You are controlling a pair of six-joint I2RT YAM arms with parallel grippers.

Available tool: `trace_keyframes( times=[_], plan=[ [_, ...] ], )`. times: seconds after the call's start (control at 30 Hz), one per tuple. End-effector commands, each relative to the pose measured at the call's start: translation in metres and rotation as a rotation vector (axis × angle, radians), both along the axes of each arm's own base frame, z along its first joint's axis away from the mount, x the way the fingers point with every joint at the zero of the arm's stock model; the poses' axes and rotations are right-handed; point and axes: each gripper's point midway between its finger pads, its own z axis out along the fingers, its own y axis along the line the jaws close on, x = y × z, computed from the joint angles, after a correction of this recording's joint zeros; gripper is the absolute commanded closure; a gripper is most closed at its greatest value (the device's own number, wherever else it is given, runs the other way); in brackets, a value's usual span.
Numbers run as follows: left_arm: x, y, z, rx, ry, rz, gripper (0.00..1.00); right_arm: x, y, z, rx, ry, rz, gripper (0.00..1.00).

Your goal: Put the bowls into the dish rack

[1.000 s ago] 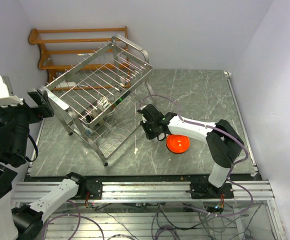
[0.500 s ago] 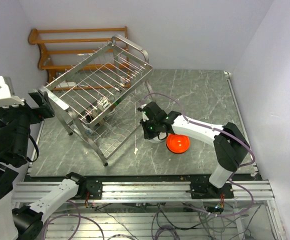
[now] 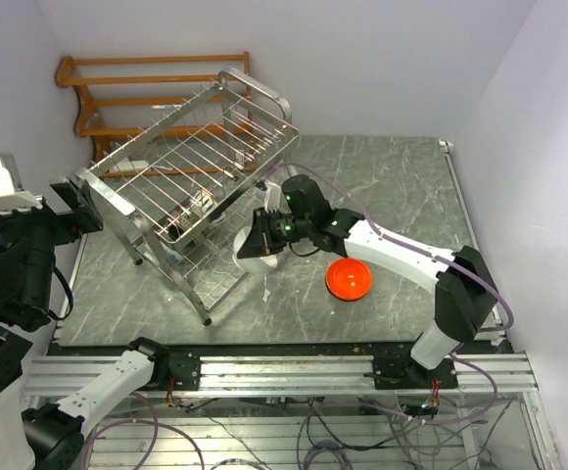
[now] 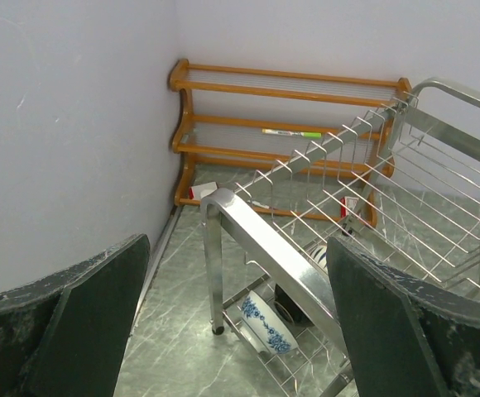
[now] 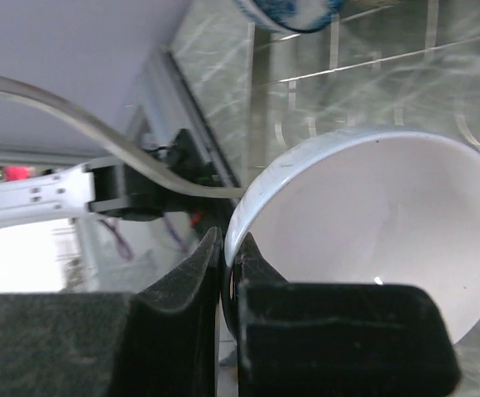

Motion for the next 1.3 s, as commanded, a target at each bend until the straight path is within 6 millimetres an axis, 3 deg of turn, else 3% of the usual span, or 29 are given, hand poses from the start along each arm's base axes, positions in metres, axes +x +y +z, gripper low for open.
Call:
trace_keyframes(
  times=[0.0, 0.23, 0.53, 0.6, 0.63, 0.93, 1.27],
  plan=[
    [-0.011, 0.007, 0.009, -0.007, -0.031, 0.012, 0.01, -0.018, 0.037, 0.043, 0.267, 0.08, 0.114, 1.0],
    [-0.012, 0.009, 0.01, -0.005, -0.031, 0.018, 0.01, -0.013, 0.067, 0.05, 0.405, 0.161, 0.138, 1.0],
    [-0.013, 0.013, 0.011, 0.012, -0.025, 0.039, 0.01, -0.009, 0.093, 0.027, 0.476, 0.301, 0.166, 1.0],
    [-0.013, 0.014, 0.011, 0.012, -0.023, 0.042, 0.01, -0.012, 0.095, 0.03, 0.511, 0.331, 0.19, 1.0],
    [-0.014, 0.014, 0.011, 0.012, -0.025, 0.044, 0.01, -0.013, 0.098, 0.021, 0.515, 0.362, 0.196, 1.0],
    [-0.021, 0.022, 0.011, 0.016, -0.022, 0.068, 0.01, -0.023, 0.106, 0.025, 0.635, 0.494, 0.271, 1.0],
    [-0.028, 0.028, 0.01, 0.008, -0.03, 0.083, 0.01, -0.03, 0.108, -0.01, 0.597, 0.605, 0.245, 1.0]
  ],
)
